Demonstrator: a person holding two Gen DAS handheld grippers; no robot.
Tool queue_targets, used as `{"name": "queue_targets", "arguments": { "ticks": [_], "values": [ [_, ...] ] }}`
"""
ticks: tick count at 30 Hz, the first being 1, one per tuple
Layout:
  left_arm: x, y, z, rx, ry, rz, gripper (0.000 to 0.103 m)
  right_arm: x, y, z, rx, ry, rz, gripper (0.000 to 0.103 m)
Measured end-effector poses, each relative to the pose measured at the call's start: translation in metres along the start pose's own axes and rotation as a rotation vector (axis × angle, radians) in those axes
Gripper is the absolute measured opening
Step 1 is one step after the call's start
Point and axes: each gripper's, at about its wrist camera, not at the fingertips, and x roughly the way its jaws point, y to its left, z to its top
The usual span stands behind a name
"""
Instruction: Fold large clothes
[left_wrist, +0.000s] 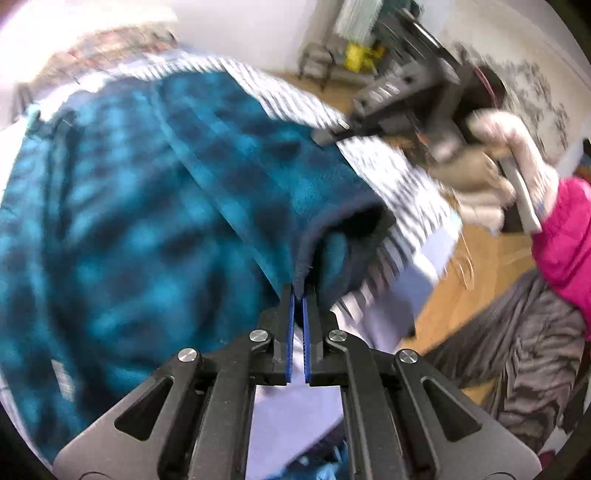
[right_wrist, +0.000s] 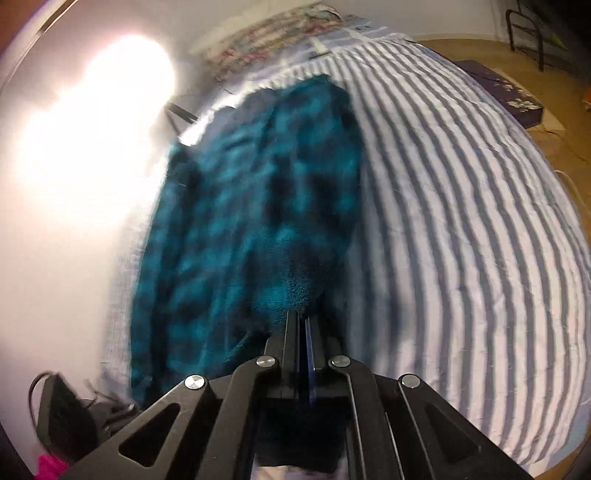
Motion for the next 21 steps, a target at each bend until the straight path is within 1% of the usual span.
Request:
{"name": "queue_targets", "arguments": {
  "ticks": [1,2,3,5,6,7,8,9,11,12,13,16,18,20,21],
  "values": [
    [0.002,-0.003,-0.002,0.012,0.007,0.005,0.001,0.006,-0.002,-0.002,-0.012,0.019,-0.033,0.007],
    [0.001,-0.005,-0.003,0.024,0.011,0.005,0.001,0.007,-0.007,-0.005,0.010,0.036,-0.018,0.014],
    [-0.005,-0.004,-0.003,0.025,0.001,-0.001,0.001,0.004,-0.012,-0.009,0.038,0.041,0.031,0.018],
    [-0.018,0.003,0.000,-0.004,-0.026,-0.021,0.001,-0.010,-0.017,-0.018,0.059,0.016,0.094,0.023],
    [-0.028,0.011,0.002,-0.044,-0.042,-0.042,0.001,-0.019,-0.018,-0.025,0.062,0.007,0.129,0.026],
    [-0.034,0.017,0.003,-0.079,-0.056,-0.062,0.003,-0.026,-0.017,-0.033,0.072,0.000,0.171,0.031],
    [-0.043,0.028,0.004,-0.129,-0.079,-0.091,0.006,-0.032,-0.016,-0.042,0.077,0.003,0.221,0.034],
    [-0.048,0.034,0.005,-0.156,-0.094,-0.098,0.007,-0.035,-0.013,-0.049,0.070,0.008,0.252,0.036],
    [-0.053,0.048,0.006,-0.217,-0.110,-0.120,0.011,-0.037,-0.007,-0.061,0.059,0.013,0.260,0.037],
    [-0.053,0.054,0.006,-0.248,-0.103,-0.139,0.013,-0.034,-0.006,-0.068,0.063,0.024,0.265,0.039],
    [-0.053,0.056,0.007,-0.257,-0.099,-0.138,0.014,-0.028,-0.005,-0.073,0.078,0.046,0.271,0.039],
    [-0.052,0.055,0.007,-0.265,-0.100,-0.127,0.014,-0.014,-0.007,-0.081,0.107,0.093,0.270,0.039],
    [-0.044,0.056,0.009,-0.280,-0.080,-0.122,0.014,-0.008,-0.006,-0.083,0.108,0.104,0.258,0.034],
    [-0.034,0.053,0.011,-0.272,-0.060,-0.116,0.014,-0.005,-0.004,-0.082,0.118,0.109,0.275,0.009],
    [-0.030,0.049,0.011,-0.258,-0.050,-0.109,0.014,-0.008,-0.003,-0.080,0.120,0.105,0.264,0.005]
  ]
}}
